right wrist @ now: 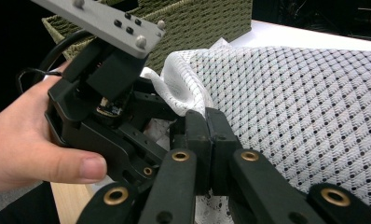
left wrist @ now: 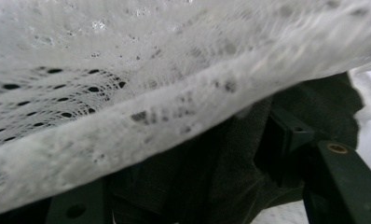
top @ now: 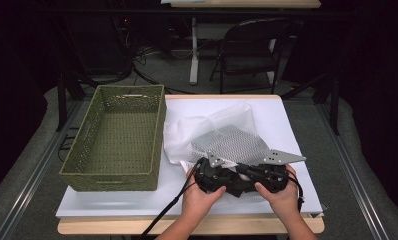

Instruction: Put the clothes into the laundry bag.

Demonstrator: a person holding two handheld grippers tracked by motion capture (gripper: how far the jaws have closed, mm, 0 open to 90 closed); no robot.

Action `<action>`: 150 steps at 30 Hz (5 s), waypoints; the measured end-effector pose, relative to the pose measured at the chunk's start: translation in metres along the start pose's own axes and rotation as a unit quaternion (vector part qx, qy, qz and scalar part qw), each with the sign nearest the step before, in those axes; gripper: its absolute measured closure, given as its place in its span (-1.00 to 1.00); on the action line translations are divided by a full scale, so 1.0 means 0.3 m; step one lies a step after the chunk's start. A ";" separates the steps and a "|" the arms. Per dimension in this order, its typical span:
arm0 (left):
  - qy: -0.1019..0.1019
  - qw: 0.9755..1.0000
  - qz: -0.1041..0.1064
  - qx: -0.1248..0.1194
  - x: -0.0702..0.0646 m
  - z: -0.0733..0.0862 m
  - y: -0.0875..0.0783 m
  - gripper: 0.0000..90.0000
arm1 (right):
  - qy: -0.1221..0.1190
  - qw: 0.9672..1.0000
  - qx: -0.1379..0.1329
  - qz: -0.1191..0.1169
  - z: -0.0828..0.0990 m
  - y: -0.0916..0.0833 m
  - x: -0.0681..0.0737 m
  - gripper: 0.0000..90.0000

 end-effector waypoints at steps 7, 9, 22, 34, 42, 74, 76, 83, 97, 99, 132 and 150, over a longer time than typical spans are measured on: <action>0.000 1.000 0.008 0.006 -0.002 0.007 0.004 -0.13 | 0.002 1.000 0.001 0.000 0.002 0.001 0.002 0.99; -0.004 1.000 0.008 0.013 -0.015 0.007 0.009 -0.24 | 0.002 1.000 -0.001 0.000 0.001 0.001 0.000 0.99; 0.027 0.999 0.004 0.030 -0.039 0.030 0.076 -0.64 | 0.001 1.000 0.008 0.003 0.014 0.003 -0.002 0.99; 0.056 0.997 -0.048 0.025 0.011 0.033 0.075 0.23 | 0.010 1.000 0.013 0.008 0.037 0.006 -0.017 0.98; 0.031 0.999 -0.030 0.017 0.021 0.028 0.059 0.55 | -0.054 0.996 0.039 0.063 0.073 0.038 -0.027 0.40; 0.015 1.000 0.010 0.025 0.018 0.021 0.046 0.37 | -0.047 0.991 0.084 0.089 0.151 0.128 -0.128 0.92; 0.013 0.999 0.023 0.024 0.012 0.018 0.039 0.25 | -0.035 0.993 0.081 0.082 0.144 0.117 -0.126 0.95; 0.019 0.999 0.029 0.014 -0.019 0.019 0.056 -0.20 | -0.009 0.997 0.055 0.052 0.090 0.056 -0.109 0.95; 0.067 0.997 -0.044 0.016 -0.044 0.035 0.112 -0.53 | -0.006 0.998 0.042 0.039 0.049 0.014 -0.070 0.96; 0.080 0.994 -0.068 0.012 -0.033 0.035 0.116 -0.30 | -0.007 0.998 0.041 0.039 0.049 0.012 -0.068 0.97; -0.018 0.996 -0.090 -0.012 0.195 -0.139 0.131 0.75 | -0.005 1.000 0.023 0.005 0.005 0.020 0.006 0.98; -0.002 1.000 0.024 -0.012 0.035 -0.057 0.037 -0.47 | 0.028 0.999 0.011 0.013 0.011 0.001 -0.057 0.97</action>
Point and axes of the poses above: each handheld gripper's, and its own axes: y roughly forward along the jaws, z roughly out of its underside, x roughly to its left, the point moved 7 cm from there along y, roughly forward along the jaws, and after that the axes turned 3 degrees about y, right-handed, at the moved point
